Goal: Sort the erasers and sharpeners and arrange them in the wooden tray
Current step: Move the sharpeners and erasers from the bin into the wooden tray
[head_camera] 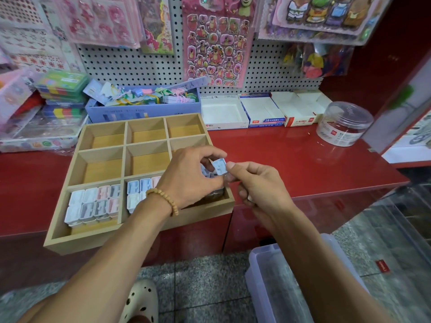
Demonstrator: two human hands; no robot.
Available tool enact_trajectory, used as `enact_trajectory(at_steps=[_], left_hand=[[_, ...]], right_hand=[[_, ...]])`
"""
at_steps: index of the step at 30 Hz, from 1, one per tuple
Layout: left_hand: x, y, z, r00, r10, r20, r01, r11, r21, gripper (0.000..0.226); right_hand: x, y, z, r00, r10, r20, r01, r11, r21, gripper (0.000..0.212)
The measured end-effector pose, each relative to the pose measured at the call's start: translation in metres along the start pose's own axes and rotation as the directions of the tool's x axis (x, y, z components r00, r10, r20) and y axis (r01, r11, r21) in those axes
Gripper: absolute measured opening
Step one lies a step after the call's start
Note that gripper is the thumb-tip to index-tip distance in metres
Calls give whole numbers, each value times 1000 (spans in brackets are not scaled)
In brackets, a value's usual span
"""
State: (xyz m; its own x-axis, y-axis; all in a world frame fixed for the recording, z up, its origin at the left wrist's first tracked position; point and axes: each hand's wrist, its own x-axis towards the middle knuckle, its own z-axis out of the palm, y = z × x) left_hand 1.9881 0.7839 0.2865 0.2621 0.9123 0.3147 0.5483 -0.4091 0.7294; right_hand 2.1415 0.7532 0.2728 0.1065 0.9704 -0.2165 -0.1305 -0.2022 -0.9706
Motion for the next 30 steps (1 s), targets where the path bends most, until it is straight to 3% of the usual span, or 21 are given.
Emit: enact_trajectory(at_steps=[7, 12, 17, 30], left_hand=[[5, 1, 2, 996, -72, 53, 73, 997, -15, 41], [8, -7, 1, 990, -87, 107, 59, 969, 240, 32], [8, -13, 9, 980, -111, 167, 45, 934, 353, 41], [10, -14, 10, 975, -70, 213, -10, 935, 356, 50]], right_hand=[[6, 4, -4, 1000, 24, -3, -25, 1000, -1, 25], [14, 8, -13, 980, 168, -106, -152, 978, 142, 27], [18, 18, -22, 955, 255, -150, -213, 944, 250, 32], [17, 16, -18, 961, 228, -159, -192, 958, 213, 31]])
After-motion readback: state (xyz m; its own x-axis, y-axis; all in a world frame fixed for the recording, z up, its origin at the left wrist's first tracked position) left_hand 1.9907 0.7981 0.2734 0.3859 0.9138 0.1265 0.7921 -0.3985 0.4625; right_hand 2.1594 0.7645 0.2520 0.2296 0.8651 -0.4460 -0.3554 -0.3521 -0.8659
